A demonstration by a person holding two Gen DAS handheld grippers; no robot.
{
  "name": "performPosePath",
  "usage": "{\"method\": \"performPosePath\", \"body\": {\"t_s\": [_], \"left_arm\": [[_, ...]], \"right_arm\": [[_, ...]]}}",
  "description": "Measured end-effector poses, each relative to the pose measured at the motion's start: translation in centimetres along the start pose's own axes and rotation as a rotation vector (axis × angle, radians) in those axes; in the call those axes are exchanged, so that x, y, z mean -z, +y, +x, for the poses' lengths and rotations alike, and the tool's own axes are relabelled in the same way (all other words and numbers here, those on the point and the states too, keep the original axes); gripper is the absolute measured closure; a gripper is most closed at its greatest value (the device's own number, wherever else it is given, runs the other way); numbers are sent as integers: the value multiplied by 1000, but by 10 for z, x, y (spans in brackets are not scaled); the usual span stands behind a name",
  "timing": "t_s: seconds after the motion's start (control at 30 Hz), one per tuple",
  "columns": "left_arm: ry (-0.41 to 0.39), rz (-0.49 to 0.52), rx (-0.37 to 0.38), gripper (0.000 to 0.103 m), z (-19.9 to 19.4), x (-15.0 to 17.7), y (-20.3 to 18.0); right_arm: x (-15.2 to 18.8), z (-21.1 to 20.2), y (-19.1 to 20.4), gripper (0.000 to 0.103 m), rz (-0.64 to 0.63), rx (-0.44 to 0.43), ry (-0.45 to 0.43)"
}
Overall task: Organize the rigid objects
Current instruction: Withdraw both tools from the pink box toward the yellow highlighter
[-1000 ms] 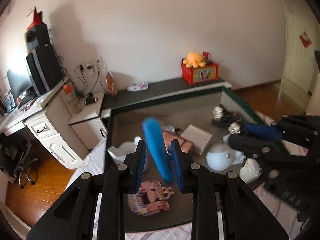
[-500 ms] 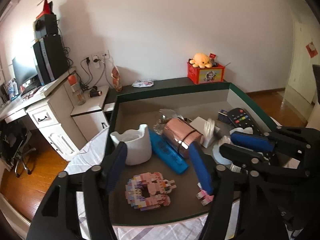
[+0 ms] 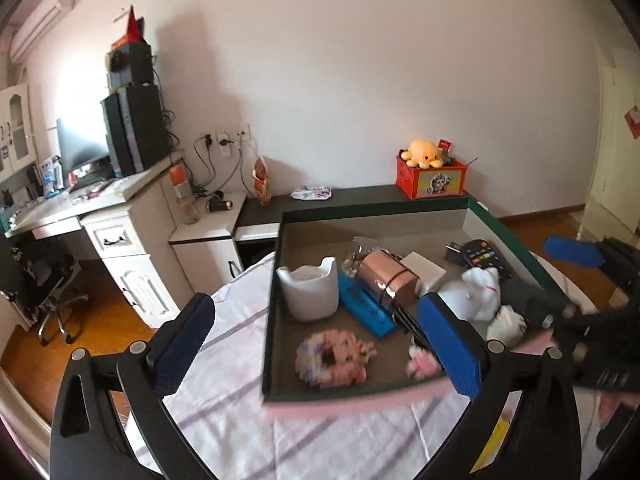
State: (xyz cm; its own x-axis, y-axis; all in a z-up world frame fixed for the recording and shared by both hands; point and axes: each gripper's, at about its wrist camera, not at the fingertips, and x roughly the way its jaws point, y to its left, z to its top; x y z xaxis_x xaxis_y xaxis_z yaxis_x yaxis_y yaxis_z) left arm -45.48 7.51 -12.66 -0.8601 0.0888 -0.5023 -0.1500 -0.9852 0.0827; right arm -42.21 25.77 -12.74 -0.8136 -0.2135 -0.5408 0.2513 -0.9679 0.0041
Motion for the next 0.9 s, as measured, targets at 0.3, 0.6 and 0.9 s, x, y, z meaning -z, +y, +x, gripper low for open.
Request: {"method": "performPosePath", "body": {"t_s": [0.3, 0.6, 0.9], "left_arm": [[-82, 23, -64, 0, -106, 22, 4], [-187, -6, -110, 0, -210, 43, 6], [-233, -5, -131, 0, -276, 63, 12]], "right_arm": [[15, -93, 7, 0, 39, 78, -108], [42, -179, 39, 0, 43, 129, -178], [63, -242, 70, 0, 41, 130, -225]]}}
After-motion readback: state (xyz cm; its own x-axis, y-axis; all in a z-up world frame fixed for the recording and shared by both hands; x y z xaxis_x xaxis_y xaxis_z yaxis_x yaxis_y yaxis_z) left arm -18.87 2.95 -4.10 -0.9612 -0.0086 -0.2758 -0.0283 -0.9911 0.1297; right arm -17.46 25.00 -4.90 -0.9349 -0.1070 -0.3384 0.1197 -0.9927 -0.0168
